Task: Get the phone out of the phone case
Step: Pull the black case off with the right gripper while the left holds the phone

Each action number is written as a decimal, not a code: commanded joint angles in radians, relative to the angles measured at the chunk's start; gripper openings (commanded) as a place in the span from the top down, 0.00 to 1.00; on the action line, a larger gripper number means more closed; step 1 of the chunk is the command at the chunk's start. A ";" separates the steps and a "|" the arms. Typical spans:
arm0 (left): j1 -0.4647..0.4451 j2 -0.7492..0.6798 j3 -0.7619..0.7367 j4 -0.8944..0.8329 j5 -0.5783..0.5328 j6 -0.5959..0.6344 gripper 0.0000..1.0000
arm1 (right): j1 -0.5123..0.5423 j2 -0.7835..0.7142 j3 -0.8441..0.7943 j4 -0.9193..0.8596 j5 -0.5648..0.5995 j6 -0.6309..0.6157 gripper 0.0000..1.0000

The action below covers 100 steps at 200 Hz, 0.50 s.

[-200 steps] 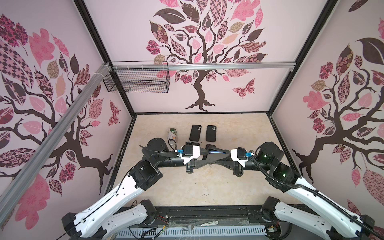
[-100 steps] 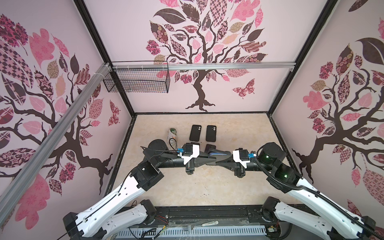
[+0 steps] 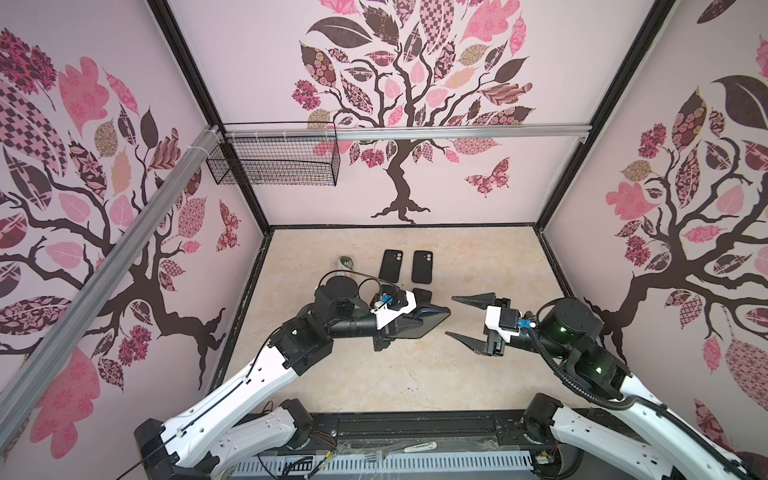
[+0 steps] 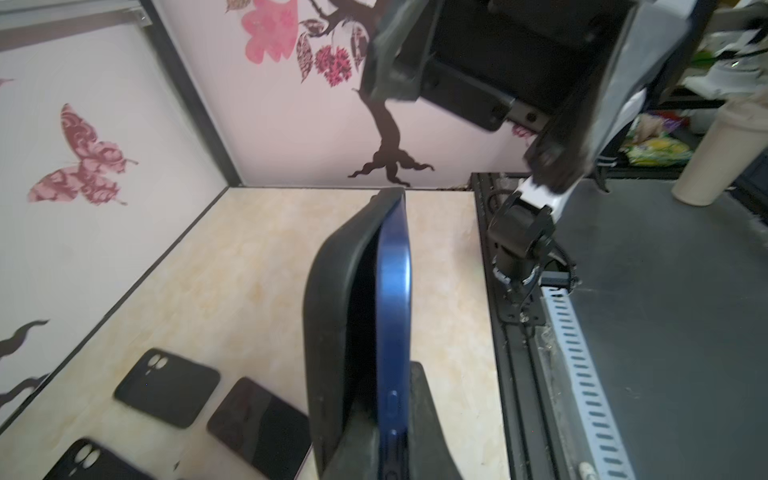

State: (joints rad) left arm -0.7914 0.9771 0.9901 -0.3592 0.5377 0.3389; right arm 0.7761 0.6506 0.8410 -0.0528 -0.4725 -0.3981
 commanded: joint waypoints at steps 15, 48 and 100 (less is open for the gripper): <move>0.004 -0.029 0.047 -0.049 -0.090 0.202 1.00 | 0.000 0.045 0.091 -0.141 0.090 0.082 0.35; 0.003 -0.001 0.097 -0.132 -0.126 0.298 1.00 | -0.001 0.179 0.226 -0.303 0.110 0.143 0.35; -0.029 0.025 0.133 -0.154 -0.155 0.347 1.00 | -0.001 0.316 0.357 -0.437 0.050 0.212 0.40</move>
State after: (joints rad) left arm -0.7929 0.9947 1.0565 -0.5304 0.4023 0.6285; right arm 0.7761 0.9249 1.1282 -0.3904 -0.3904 -0.2420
